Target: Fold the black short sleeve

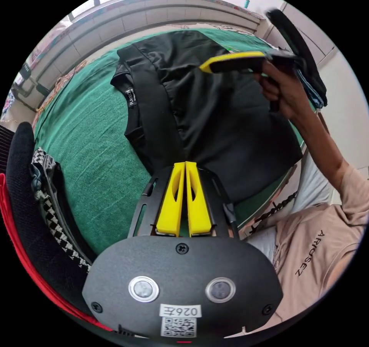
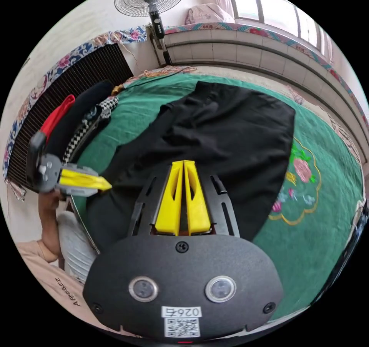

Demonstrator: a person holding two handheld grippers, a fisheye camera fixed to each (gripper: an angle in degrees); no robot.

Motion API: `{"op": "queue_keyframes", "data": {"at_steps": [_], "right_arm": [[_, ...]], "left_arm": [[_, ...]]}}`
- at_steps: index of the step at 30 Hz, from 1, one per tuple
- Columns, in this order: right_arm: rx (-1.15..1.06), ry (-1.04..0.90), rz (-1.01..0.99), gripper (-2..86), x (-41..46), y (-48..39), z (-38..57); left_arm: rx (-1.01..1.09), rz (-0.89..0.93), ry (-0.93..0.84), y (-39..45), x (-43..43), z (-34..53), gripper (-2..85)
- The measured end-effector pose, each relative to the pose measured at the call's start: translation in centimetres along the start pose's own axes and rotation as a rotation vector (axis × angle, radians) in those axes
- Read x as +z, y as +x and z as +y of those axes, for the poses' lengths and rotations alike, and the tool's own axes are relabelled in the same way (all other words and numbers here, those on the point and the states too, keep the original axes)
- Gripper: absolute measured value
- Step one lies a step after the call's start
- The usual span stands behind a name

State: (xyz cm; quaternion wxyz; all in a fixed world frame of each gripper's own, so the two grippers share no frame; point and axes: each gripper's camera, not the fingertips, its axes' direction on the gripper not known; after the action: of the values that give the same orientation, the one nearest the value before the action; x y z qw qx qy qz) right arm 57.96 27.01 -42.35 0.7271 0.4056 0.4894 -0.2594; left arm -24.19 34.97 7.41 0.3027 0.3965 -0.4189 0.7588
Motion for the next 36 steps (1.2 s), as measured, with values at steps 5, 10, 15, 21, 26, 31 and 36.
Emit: {"op": "queue_keyframes", "data": {"at_steps": [5, 10, 15, 21, 26, 31, 36], "right_arm": [[0.004, 0.118, -0.089, -0.9, -9.3, -2.4, 16.4], [-0.038, 0.079, 0.027, -0.9, -10.3, -4.6, 26.4], [-0.068, 0.203, 0.195, -0.9, -12.4, -8.1, 30.8], [-0.087, 0.183, 0.194, -0.8, -21.8, -8.7, 31.2], [0.088, 0.261, 0.015, 1.2, -32.7, -1.6, 35.7], [0.277, 0.174, -0.274, 6.2, -35.1, 5.3, 37.2], [0.359, 0.127, -0.319, 7.7, -37.0, 7.6, 37.0]], "left_arm": [[-0.034, 0.099, 0.033, -3.2, -1.9, 1.8, -0.8], [-0.007, 0.088, 0.085, -4.1, -4.5, 3.6, -0.9], [0.133, -0.023, 0.489, -1.7, -11.8, 8.2, -1.0], [0.169, 0.501, 1.062, -3.1, -19.7, 18.3, -1.0], [0.149, 0.225, 1.051, 2.8, -21.8, 24.4, -0.8], [0.349, 0.047, 1.004, 11.5, -23.3, 24.8, 1.8], [0.494, -0.071, 0.867, 18.3, -23.4, 21.6, 7.3]]}}
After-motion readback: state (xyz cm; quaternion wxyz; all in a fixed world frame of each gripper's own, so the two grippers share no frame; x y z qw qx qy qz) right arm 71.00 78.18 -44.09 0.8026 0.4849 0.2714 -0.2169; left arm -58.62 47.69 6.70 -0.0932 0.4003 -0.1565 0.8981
